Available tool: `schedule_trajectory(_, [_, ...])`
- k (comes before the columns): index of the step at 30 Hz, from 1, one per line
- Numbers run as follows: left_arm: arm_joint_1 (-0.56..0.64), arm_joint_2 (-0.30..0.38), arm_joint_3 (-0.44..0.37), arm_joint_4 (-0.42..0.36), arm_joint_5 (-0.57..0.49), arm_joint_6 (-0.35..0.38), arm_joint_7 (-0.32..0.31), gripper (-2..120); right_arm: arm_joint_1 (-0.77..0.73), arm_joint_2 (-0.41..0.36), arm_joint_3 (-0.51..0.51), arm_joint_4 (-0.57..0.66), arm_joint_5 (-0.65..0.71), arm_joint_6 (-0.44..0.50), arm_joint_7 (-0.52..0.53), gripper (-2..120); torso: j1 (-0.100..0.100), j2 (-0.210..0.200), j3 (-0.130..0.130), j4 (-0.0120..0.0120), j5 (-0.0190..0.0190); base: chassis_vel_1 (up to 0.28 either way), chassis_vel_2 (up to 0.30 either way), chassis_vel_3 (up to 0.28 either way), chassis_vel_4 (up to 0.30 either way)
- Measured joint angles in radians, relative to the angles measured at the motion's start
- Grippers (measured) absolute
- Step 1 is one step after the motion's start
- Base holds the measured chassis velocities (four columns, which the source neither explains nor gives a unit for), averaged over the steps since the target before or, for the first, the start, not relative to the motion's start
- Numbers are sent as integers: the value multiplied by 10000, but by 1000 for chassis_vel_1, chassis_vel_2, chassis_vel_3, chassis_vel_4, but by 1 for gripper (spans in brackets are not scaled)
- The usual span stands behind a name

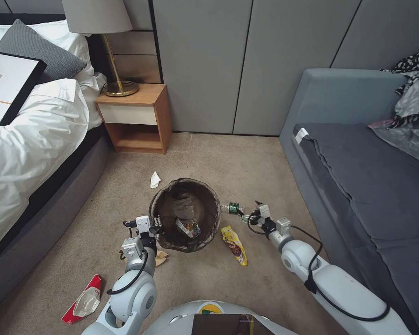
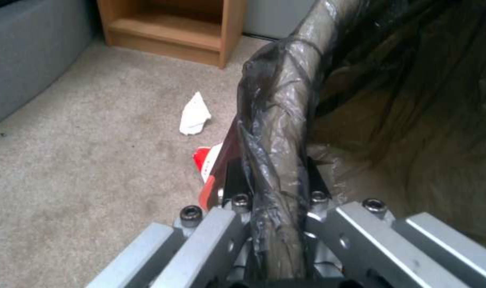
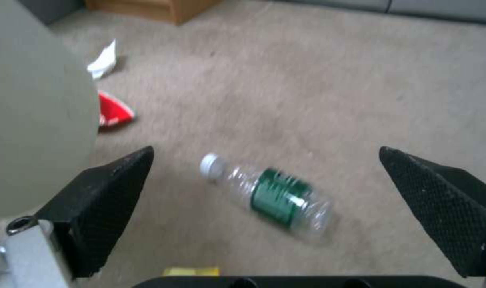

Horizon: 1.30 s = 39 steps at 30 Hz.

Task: Pick up the trash bin, then pick up the garbage from the floor and place it into the trash bin.

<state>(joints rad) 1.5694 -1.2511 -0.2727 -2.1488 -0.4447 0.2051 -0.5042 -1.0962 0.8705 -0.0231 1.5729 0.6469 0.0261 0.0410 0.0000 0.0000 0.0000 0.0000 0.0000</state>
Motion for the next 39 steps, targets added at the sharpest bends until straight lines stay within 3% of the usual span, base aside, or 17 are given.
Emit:
schedule_trajectory(17, [-44,-82,-83,32,-33,0,-4,2,883,561,-1579,-2011,-242,110,-667,100,0,0,0,-1,0,0,0,0,0])
schedule_trajectory(19, [-72,-114,-86,44,-31,1,-6,2,1101,773,-1906,-2698,-437,193,-826,100,0,0,0,-1,0,0,0,0,0])
schedule_trajectory(39, [-146,-196,-66,97,-24,11,-28,2,1227,1599,-2126,-4354,-1056,373,-1137,100,0,0,0,0,0,0,0,0,0])
